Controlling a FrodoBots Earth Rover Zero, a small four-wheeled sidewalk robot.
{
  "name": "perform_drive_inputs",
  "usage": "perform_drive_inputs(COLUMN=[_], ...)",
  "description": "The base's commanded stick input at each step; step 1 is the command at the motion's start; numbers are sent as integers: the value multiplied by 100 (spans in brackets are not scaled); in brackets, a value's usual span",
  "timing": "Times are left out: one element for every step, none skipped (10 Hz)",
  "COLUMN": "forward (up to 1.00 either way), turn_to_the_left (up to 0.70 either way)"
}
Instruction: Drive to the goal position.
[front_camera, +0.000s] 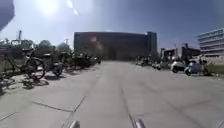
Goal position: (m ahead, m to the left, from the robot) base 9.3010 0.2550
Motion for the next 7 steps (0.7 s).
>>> perform_drive_inputs(forward=[85,85,85,85,85,85,85], turn_to_the_left=[0,0,0,0,0,0,0])
